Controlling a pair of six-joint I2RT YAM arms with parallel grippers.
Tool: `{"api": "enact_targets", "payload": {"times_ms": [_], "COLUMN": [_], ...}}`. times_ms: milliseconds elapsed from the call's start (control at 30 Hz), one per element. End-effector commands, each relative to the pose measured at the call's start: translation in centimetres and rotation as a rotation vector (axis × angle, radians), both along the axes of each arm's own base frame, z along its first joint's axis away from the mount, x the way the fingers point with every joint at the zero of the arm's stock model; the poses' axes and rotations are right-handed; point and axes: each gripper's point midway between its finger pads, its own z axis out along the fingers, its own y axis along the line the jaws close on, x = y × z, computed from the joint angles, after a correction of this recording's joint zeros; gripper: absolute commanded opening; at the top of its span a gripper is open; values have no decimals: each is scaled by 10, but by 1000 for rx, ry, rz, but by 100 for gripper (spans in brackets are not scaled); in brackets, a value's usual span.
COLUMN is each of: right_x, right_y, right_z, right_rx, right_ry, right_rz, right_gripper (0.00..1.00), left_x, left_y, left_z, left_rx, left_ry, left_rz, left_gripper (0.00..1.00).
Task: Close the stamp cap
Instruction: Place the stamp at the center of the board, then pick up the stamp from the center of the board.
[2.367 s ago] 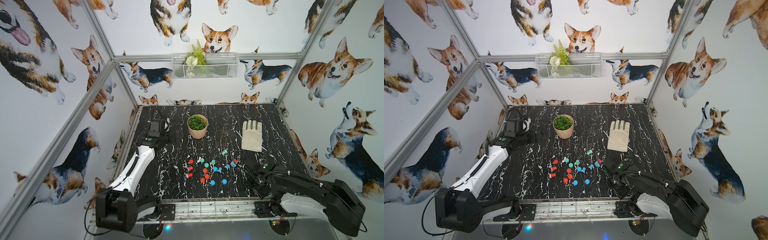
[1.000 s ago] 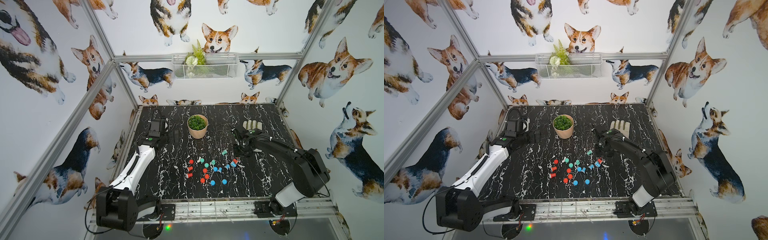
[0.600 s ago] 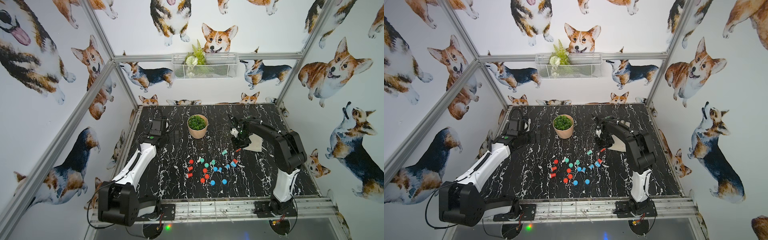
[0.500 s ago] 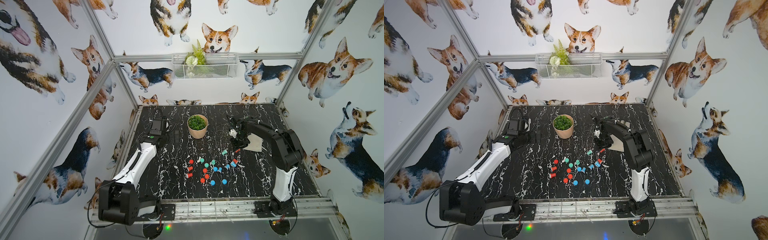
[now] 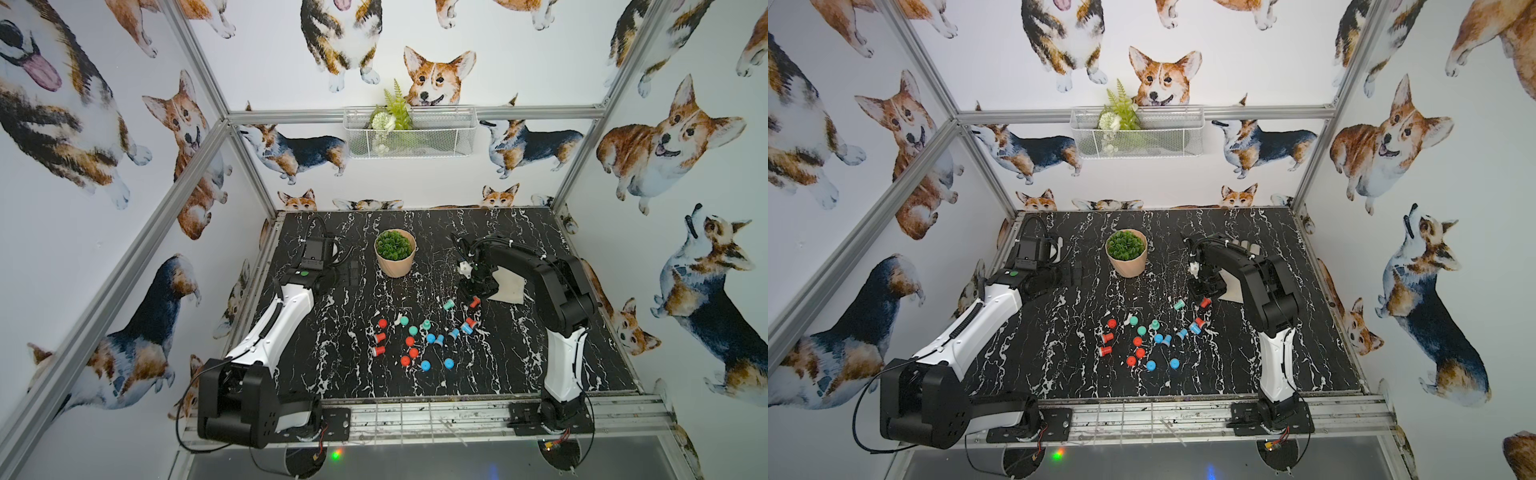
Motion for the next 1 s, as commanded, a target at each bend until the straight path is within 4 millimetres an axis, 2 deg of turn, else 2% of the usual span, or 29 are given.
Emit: {"api": "enact_targets", "payload": {"times_ms": [0,133,267,333,500,767,967], "right_x": [6,2,-11,-18,-18,-14,-11], "right_y": [-7,-4,1,8,16,11,2], "right_z": [25,47,51,46,31,11,-1], "right_rx": [-41,-44,-131,-147,-70,-50,-58], "right_ry": [-84,-174,-245,-267,-305,-322,-324], "right_rz": [-107,-303,-487,-553,-653,-738,-756], "right_gripper": [66,66,64,64,51,42,41], "left_x": [1,2,2,1,0,1,0], "left_y": [-2,-3,-4,-5,-5,-7,-8], "left_z": [6,8,9,10,11,11,11], "left_rx": [-4,-8,-13,-16,-20,-32,-37], "left_ry": [-16,-24,-25,-26,-29,-28,-29], "left_rz": [-14,-14,-18,-18,-18,-23,-24], "left_gripper": [100,100,100,100,100,100,100]}}
